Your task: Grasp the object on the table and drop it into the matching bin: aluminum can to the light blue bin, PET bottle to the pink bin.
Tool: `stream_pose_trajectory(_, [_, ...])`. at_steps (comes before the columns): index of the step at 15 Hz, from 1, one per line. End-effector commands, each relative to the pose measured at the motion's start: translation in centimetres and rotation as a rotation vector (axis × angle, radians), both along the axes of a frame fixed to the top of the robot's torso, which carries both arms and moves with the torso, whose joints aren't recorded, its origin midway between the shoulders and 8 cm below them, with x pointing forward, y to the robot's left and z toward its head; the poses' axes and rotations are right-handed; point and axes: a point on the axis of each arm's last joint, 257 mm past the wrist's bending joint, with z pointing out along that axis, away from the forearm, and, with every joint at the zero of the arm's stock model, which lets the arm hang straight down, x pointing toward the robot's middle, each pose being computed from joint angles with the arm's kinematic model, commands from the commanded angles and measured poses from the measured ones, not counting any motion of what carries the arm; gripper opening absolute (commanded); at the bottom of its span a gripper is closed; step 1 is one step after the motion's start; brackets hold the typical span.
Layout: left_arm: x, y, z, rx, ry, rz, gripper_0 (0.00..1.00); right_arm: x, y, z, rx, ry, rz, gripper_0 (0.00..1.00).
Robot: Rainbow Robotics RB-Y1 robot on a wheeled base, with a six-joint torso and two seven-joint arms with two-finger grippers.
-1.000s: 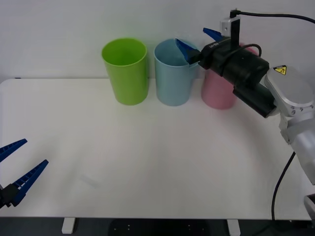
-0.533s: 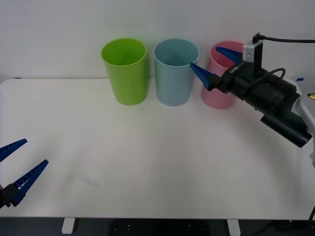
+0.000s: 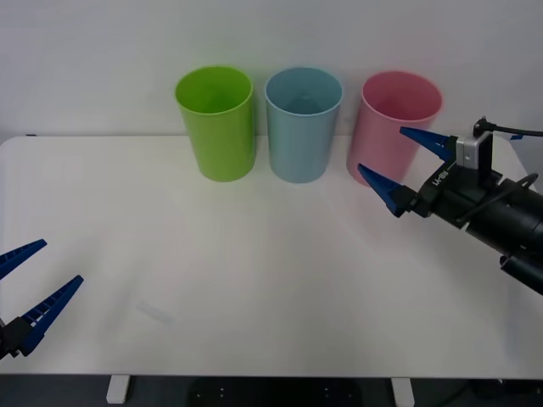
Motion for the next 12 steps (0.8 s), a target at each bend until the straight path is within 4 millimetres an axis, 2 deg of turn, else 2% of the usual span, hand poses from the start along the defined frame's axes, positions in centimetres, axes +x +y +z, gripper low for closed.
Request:
stream_pose_trajectory(1, [0.0,0.0,0.0,0.0,0.0,0.0,1.0,-1.7,-2.0,-2.2,-0.063,-0.009,-0.025,1.0])
stream_pose_trajectory(7, [0.0,0.0,0.0,0.0,0.0,0.0,1.0,-6.2,-5.7,-5.3,-0.125,0.033,0.0,1.0])
stream_pose_trajectory(12, [0.0,0.0,0.0,0.0,0.0,0.0,1.0,-10.0,-7.7,-6.5,-0.13,0.082,-0.015,1.0])
